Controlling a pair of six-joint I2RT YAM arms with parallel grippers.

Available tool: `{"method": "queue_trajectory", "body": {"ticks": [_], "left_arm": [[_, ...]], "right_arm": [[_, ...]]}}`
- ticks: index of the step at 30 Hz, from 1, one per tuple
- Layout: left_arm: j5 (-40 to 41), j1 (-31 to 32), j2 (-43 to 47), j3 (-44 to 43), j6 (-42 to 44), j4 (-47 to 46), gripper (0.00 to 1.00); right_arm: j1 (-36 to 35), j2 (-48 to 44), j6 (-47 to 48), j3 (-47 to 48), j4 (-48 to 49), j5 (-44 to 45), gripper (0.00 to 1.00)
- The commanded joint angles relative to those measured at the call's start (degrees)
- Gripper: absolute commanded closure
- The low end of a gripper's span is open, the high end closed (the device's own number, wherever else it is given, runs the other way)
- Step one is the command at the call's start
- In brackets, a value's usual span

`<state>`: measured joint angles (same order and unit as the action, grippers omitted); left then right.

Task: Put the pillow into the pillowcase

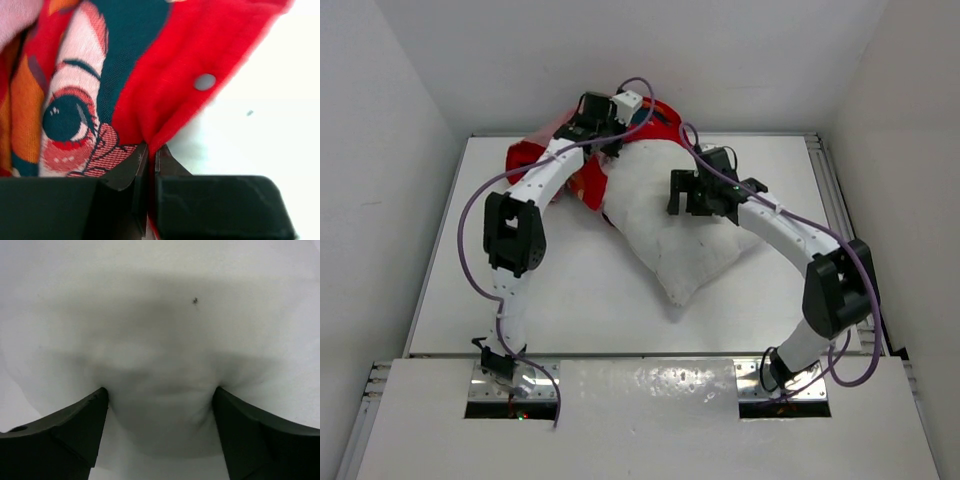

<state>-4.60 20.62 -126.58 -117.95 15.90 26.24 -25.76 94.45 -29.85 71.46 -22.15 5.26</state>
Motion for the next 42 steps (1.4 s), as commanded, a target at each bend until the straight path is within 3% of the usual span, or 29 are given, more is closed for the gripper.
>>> {"method": "queue_trajectory", "body": {"ticks": [1, 5, 8, 13, 18, 22, 23, 24, 25, 26, 27, 28, 29, 31, 34, 36, 37, 38, 39, 40, 42], "left_arm": [[-21.3, 2.0, 3.8, -10.2, 5.1, 13.3, 1.00], [-32.0, 5.9, 5.4, -17.3, 10.3, 26.4, 1.00], [-35.6, 7.1, 7.0, -18.9, 16.2, 38.2, 1.00], [-42.1, 8.4, 10.7, -21.4, 24.2, 48.9, 1.00], [-54.7, 7.5, 17.6, -13.2, 28.1, 47.3, 1.00], [-52.3, 7.6, 18.3, -10.8, 24.2, 44.7, 1.00], [-51.0, 7.7, 18.6, -9.8, 22.0, 43.4, 0.92], [-48.9, 7.5, 18.7, -7.1, 21.3, 42.9, 0.77], [-47.9, 7.6, 18.7, -5.9, 20.7, 42.6, 0.22], [-46.0, 7.4, 18.8, -4.8, 19.8, 41.9, 0.01], [-40.8, 6.7, 18.9, -3.1, 18.7, 40.9, 0.00], [-38.3, 6.1, 19.1, -2.7, 17.3, 40.2, 0.00], [-36.1, 5.0, 20.2, -2.4, 15.1, 38.7, 0.00], [-31.5, 0.0, 22.1, -1.9, 12.2, 35.6, 0.00], [-25.4, -5.8, 26.4, -2.5, 11.0, 32.6, 0.00], [-17.1, -7.4, 27.9, -3.3, 13.8, 35.1, 0.01], [-14.3, -7.5, 28.5, -2.6, 16.9, 37.5, 0.10], [-11.6, -7.9, 30.2, 0.8, 18.4, 38.3, 0.26], [-6.3, -8.4, 31.3, 3.2, 18.8, 38.8, 0.47], [-3.8, -8.8, 32.5, 5.7, 17.6, 38.1, 0.75], [0.6, -11.1, 36.7, 12.9, 16.4, 37.4, 0.77]], "right_arm": [[-0.9, 3.8, -2.8, -0.2, 6.6, -8.5, 0.23], [0.0, 7.1, -10.4, -0.1, 18.3, -20.0, 1.00], [0.9, 5.6, -15.5, 1.2, 26.8, -22.1, 1.00], [2.7, -3.2, -20.3, -1.8, 42.1, -18.8, 1.00], [2.5, -14.4, -25.0, -15.7, 47.8, -11.5, 1.00], [3.3, -20.8, -23.7, -21.9, 41.0, -11.8, 1.00], [4.3, -22.0, -21.9, -22.6, 39.0, -11.9, 1.00], [4.8, -24.1, -20.6, -23.6, 34.6, -12.2, 1.00], [5.6, -24.8, -19.3, -23.9, 31.9, -12.9, 0.97], [7.6, -25.3, -17.5, -23.8, 28.9, -13.1, 0.87], [8.8, -25.8, -17.0, -23.3, 23.1, -13.1, 0.71], [9.8, -26.0, -15.9, -22.9, 20.4, -13.9, 0.37], [11.5, -26.2, -13.5, -22.4, 16.6, -14.3, 0.26], [12.0, -27.0, -10.9, -20.1, 13.4, -13.7, 0.15], [10.6, -28.4, -5.6, -17.1, 11.3, -9.0, 0.13], [7.4, -27.9, -3.6, -14.6, 12.0, -8.0, 0.33], [6.2, -26.3, -2.8, -13.4, 12.3, -8.1, 0.44], [2.9, -25.1, -2.5, -12.4, 12.1, -8.2, 0.60], [1.3, -23.5, -2.5, -10.1, 12.1, -9.3, 0.63], [-0.2, -21.8, -2.5, -8.6, 11.8, -10.3, 0.62], [-3.8, -16.0, -2.9, -4.9, 10.8, -12.5, 0.42]]}}
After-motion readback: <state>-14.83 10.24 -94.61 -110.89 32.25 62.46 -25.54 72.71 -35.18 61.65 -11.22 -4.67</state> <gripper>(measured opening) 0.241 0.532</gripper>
